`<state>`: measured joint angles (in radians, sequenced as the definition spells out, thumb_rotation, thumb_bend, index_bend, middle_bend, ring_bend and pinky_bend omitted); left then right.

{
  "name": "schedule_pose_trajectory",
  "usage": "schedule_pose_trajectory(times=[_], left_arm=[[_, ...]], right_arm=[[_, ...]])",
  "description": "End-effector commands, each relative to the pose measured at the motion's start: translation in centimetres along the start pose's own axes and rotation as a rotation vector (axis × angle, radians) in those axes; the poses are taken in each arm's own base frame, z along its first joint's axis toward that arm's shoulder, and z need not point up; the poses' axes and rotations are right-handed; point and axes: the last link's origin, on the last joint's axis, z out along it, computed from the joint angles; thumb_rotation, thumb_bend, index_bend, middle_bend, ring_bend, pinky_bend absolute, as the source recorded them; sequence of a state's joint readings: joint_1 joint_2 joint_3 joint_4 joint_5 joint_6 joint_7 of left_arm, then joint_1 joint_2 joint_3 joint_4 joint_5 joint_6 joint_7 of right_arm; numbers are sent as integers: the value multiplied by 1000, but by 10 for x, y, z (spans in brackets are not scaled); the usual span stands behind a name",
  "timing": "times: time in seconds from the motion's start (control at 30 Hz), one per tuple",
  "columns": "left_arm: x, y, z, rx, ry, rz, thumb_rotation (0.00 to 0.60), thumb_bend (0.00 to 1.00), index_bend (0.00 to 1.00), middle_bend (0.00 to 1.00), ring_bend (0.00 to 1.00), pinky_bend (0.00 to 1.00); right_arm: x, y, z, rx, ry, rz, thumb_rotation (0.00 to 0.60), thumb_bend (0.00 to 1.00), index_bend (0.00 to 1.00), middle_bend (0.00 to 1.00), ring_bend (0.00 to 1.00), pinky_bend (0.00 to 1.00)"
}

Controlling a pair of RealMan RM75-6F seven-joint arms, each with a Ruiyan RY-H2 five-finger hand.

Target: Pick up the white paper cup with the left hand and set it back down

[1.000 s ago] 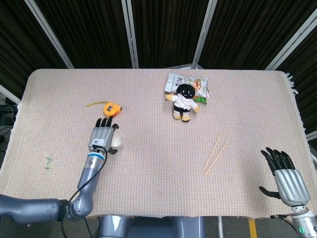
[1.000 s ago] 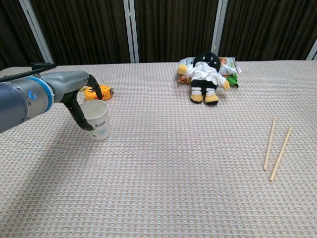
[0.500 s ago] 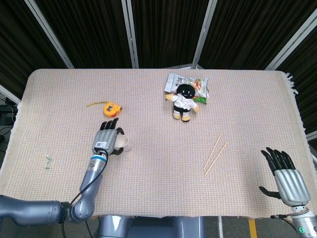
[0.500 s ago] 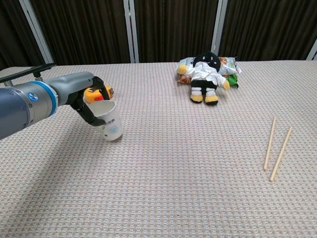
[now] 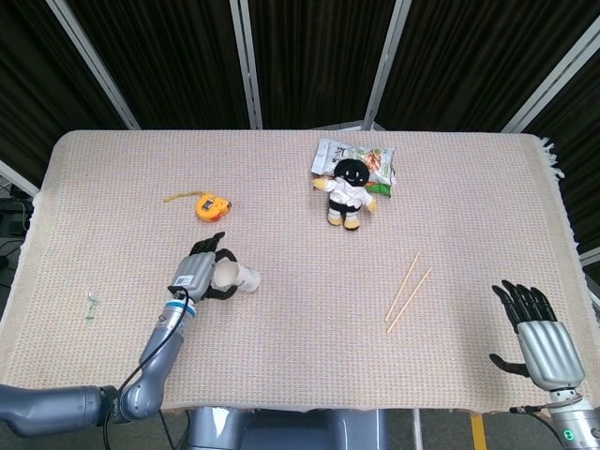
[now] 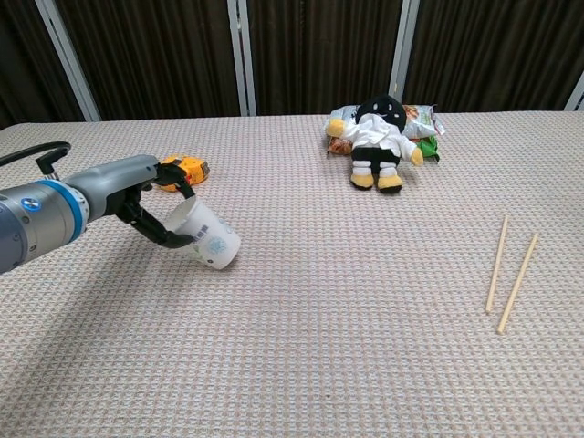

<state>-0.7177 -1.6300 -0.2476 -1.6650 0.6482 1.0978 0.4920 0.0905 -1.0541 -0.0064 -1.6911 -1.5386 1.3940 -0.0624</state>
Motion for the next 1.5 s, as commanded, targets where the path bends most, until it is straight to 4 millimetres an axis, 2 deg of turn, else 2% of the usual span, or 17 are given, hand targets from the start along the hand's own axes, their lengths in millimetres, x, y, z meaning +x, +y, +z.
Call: schedule_pose_trajectory(times=[0.03, 0.17, 0.37, 0.73, 0.9, 1.13, 1.2, 1.37, 1.5], left_arm=[[10, -16, -3, 64, -18, 88, 600, 209, 287, 0, 0, 0], [20, -16, -6, 93, -17, 154, 600, 86, 162, 0, 0, 0], [23, 0, -7, 82, -9, 179, 600, 70, 129, 0, 0, 0], [-1, 26, 4, 115, 10, 328, 600, 71, 275, 0, 0, 0], [-8, 31, 8, 127, 22, 374, 600, 70, 324, 0, 0, 0], [-19, 38, 15, 140, 77, 438, 600, 71, 477, 0, 0, 0], [-23, 38, 15, 143, 79, 456, 600, 72, 491, 0, 0, 0], [-26, 43, 13, 126, 92, 413, 600, 73, 490, 0, 0, 0], [-19, 53, 8, 67, 128, 296, 600, 72, 485, 0, 0, 0]], right_arm=[[0, -1, 0, 1, -1, -1, 600, 33, 0, 0, 0, 0], [0, -1, 0, 2, -2, -2, 600, 32, 0, 0, 0, 0], [0, -2, -1, 6, -2, -1, 600, 32, 0, 0, 0, 0], [2, -1, -2, 12, 0, 9, 600, 32, 0, 0, 0, 0], [2, 1, -1, 6, -2, 15, 600, 33, 0, 0, 0, 0], [6, 3, -2, 5, 8, 32, 600, 32, 0, 0, 0, 0], [7, 3, -2, 5, 11, 35, 600, 32, 0, 0, 0, 0], [7, 3, -2, 8, 13, 37, 600, 32, 0, 0, 0, 0], [7, 3, -3, 8, 11, 35, 600, 33, 0, 0, 0, 0]])
